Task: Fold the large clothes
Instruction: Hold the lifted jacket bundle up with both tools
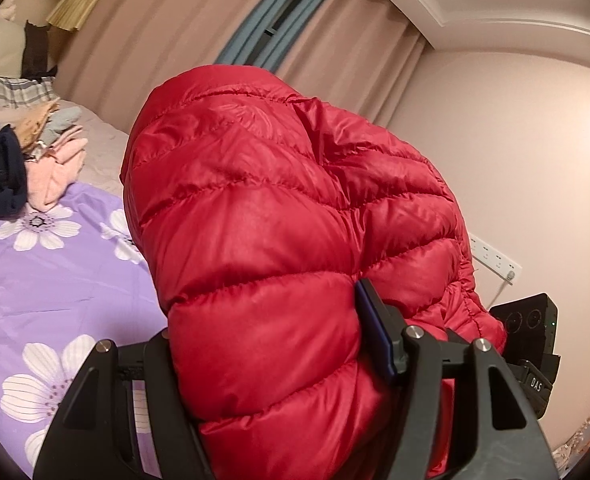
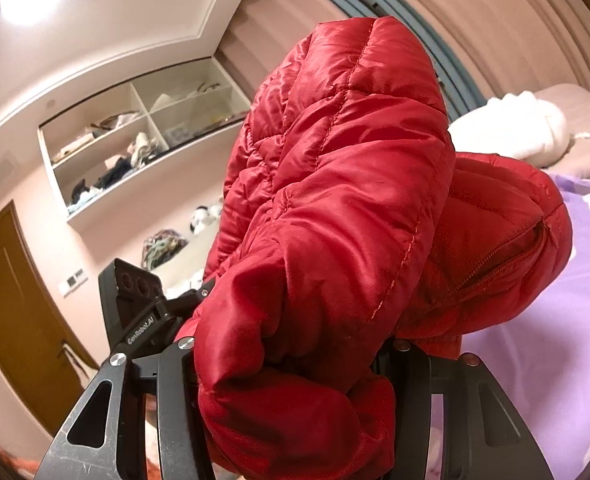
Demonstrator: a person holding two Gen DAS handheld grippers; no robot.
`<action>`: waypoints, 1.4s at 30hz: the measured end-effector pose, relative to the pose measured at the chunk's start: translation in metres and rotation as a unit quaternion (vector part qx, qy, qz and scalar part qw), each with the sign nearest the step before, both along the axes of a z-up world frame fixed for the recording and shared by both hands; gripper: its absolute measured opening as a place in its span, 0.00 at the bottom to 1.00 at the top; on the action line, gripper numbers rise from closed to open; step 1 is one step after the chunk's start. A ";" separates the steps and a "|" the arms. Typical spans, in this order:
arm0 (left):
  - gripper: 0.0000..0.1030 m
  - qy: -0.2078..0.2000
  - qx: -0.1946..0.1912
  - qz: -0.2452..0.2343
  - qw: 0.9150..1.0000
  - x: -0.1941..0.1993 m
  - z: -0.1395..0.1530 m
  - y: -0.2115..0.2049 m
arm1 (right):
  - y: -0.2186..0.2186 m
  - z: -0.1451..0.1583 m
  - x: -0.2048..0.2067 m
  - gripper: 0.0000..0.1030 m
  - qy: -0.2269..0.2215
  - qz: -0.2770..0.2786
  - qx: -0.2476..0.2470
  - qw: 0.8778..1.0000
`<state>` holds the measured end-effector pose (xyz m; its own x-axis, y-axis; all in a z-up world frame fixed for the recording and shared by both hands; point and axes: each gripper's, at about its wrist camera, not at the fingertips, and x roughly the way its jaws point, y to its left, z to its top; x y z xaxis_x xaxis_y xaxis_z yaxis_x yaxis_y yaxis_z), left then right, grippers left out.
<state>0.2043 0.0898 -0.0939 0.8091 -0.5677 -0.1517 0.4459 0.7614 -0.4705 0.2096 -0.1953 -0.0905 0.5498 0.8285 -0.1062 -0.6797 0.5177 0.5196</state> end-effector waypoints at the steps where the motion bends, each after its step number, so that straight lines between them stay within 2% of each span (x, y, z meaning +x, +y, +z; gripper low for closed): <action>1: 0.61 0.001 0.000 0.004 1.000 -0.002 0.000 0.006 | 0.002 -0.001 0.001 0.52 0.001 0.003 -0.002 1.000; 7: 0.61 0.007 -0.001 0.020 1.000 0.005 -0.006 0.020 | 0.015 -0.002 0.008 0.52 0.006 0.010 -0.014 1.000; 17: 0.61 0.026 -0.012 0.019 0.999 0.024 -0.023 0.027 | 0.026 -0.003 0.017 0.52 0.019 0.006 -0.034 0.999; 25: 0.61 0.037 -0.012 0.006 0.999 0.037 -0.036 0.020 | 0.028 -0.007 0.020 0.52 0.031 -0.008 -0.038 0.999; 42: 0.61 0.049 -0.004 -0.009 0.999 0.065 -0.043 -0.002 | 0.025 -0.014 0.034 0.52 0.049 -0.035 -0.035 0.998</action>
